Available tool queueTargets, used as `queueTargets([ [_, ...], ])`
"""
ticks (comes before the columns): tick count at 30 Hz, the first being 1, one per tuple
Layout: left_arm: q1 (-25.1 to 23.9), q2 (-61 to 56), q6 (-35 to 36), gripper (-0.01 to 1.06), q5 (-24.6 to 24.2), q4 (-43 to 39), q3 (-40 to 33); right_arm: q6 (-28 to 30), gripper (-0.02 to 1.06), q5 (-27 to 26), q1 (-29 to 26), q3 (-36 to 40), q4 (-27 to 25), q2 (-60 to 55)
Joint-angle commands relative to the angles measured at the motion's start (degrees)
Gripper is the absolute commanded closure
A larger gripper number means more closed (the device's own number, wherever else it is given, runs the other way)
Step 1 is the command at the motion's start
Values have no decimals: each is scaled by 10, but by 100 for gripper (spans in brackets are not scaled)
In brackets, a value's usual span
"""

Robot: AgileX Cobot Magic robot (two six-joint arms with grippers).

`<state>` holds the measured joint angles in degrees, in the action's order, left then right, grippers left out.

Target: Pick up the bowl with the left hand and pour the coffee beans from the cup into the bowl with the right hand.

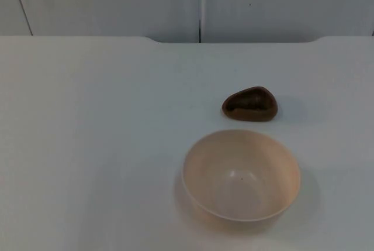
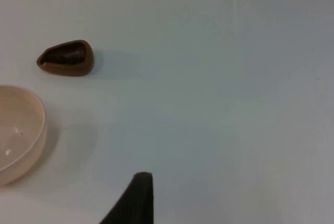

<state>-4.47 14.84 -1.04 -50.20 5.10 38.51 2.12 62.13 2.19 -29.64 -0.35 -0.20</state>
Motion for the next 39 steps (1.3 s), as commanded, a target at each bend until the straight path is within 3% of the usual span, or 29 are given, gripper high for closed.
queueTargets([
  [1, -2, 9, 0, 0, 10, 17, 11, -1, -1, -3, -3, 1, 0, 2],
  [25, -2, 114, -21, 0, 8, 103, 92, -1, -1, -3, -3, 1, 0, 2],
  [34, -2, 193, -25, 0, -15, 128, 151, -1, -1, -3, -3, 1, 0, 2],
  [39, -2, 241, -65, 0, -36, 153, 177, -1, -1, -3, -3, 1, 0, 2],
])
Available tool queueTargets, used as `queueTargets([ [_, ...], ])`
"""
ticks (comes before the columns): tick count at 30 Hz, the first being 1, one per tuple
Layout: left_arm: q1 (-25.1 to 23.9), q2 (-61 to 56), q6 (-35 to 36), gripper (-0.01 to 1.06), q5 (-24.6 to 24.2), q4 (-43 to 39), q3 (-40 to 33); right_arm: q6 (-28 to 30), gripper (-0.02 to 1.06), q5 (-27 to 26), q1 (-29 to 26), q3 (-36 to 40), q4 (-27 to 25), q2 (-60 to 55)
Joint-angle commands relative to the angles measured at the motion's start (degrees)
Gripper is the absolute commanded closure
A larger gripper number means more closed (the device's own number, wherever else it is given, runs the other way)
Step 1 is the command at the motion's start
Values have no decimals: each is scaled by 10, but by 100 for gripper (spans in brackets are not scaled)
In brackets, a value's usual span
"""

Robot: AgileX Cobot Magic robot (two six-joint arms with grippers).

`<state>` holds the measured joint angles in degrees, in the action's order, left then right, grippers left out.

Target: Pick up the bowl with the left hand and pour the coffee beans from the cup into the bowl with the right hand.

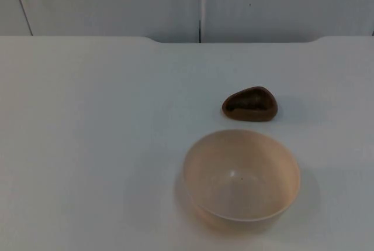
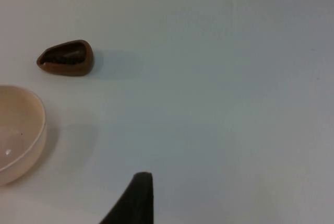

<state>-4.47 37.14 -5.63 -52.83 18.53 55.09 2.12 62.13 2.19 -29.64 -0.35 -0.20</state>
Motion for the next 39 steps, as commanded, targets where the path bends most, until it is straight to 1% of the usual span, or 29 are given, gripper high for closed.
queueTargets([
  [1, -2, 30, -29, 0, -17, 25, 17, -1, -1, -3, -3, 1, 0, 2],
  [2, -2, 30, -29, 0, -17, 25, 17, -1, -1, -3, -3, 1, 0, 2],
  [5, -2, 65, -46, 0, -37, 42, 33, -1, -1, -3, -3, 1, 0, 2],
  [7, -2, 87, -61, 0, -61, 51, 48, -1, -1, -3, -3, 1, 0, 2],
  [8, -2, 87, -61, 0, -61, 51, 48, -1, -1, -3, -3, 1, 0, 2],
  [9, -2, 105, -63, 0, -79, 51, 60, -1, -1, -3, -3, 1, 0, 2],
  [11, -2, 125, -63, 0, -98, 51, 78, -1, -1, -3, -3, 1, 0, 2],
  [16, -1, 158, -80, 0, -105, 65, 100, -1, -1, -3, -3, 1, 0, 2],
  [20, -1, 178, -80, 0, -110, 66, 109, -1, -1, -3, -3, 1, 0, 2],
  [24, -1, 196, -81, 0, -113, 80, 110, -1, -1, -3, -3, 1, 0, 2],
  [30, -1, 224, -106, 0, -125, 108, 110, -1, -1, -3, -3, 1, 0, 2],
  [35, -1, 240, -106, 0, -126, 109, 110, -1, -1, -3, -3, 1, 0, 2],
  [39, 9, 252, -110, 0, -124, 110, 110, -1, -1, -3, -3, 1, 0, 2],
])
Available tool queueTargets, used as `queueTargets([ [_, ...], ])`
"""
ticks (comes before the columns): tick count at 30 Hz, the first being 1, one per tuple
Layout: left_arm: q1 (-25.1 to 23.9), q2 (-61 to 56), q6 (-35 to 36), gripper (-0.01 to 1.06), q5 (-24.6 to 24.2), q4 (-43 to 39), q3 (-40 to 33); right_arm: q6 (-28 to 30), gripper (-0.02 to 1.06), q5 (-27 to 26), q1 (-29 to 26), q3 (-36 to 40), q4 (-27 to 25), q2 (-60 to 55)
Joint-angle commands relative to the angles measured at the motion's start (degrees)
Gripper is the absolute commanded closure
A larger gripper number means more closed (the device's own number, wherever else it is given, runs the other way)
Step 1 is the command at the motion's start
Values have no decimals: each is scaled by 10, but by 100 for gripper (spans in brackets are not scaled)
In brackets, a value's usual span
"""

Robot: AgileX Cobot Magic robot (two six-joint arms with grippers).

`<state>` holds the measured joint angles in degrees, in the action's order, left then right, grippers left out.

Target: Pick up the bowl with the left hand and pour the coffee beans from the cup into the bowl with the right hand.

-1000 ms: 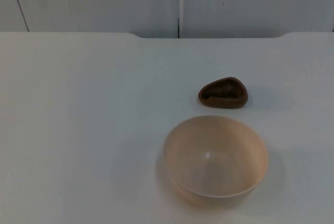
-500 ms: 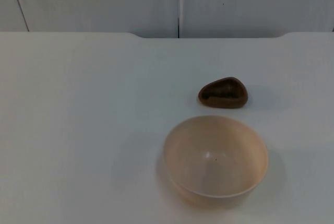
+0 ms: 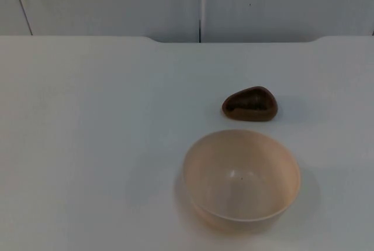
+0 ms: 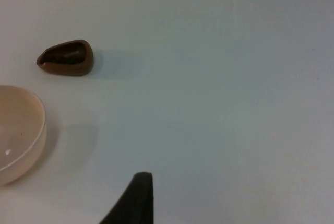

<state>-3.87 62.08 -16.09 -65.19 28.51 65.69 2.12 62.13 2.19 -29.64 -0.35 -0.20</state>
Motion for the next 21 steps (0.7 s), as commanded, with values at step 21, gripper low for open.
queueTargets([
  [21, 182, 160, 30, 0, 72, -8, 3, -1, -1, -3, -3, 1, 0, 2],
])
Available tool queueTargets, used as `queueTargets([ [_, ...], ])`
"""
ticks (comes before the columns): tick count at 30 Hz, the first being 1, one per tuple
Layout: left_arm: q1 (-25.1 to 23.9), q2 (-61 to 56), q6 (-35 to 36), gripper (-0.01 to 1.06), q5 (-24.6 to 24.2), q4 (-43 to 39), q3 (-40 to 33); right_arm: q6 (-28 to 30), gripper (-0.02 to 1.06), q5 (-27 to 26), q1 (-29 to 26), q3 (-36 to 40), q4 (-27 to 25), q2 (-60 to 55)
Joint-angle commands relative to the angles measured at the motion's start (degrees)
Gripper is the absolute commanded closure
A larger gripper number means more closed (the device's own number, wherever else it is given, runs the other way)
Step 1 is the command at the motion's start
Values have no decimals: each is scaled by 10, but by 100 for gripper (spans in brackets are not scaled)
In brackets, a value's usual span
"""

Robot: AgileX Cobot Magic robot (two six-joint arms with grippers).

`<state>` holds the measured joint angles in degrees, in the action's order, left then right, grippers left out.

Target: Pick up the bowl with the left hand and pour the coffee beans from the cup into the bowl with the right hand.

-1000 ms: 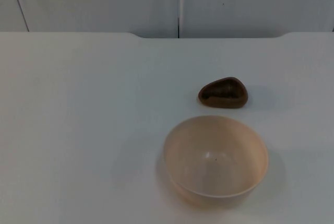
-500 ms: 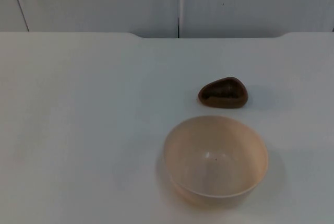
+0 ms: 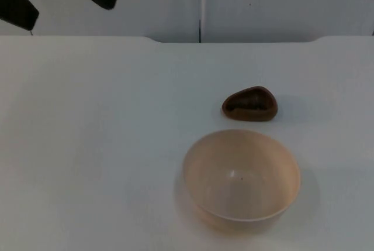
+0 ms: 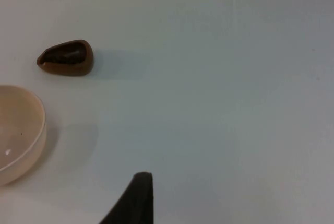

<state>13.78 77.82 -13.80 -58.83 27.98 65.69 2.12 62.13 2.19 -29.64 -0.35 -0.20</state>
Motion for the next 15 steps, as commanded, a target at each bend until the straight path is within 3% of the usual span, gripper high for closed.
queueTargets([
  [1, 16, 10, 8, 0, 14, -4, 3, -1, -1, -3, -3, 1, 0, 2],
  [15, 131, 80, 121, 0, 80, -85, 3, -1, -1, -3, -3, 1, 0, 2],
])
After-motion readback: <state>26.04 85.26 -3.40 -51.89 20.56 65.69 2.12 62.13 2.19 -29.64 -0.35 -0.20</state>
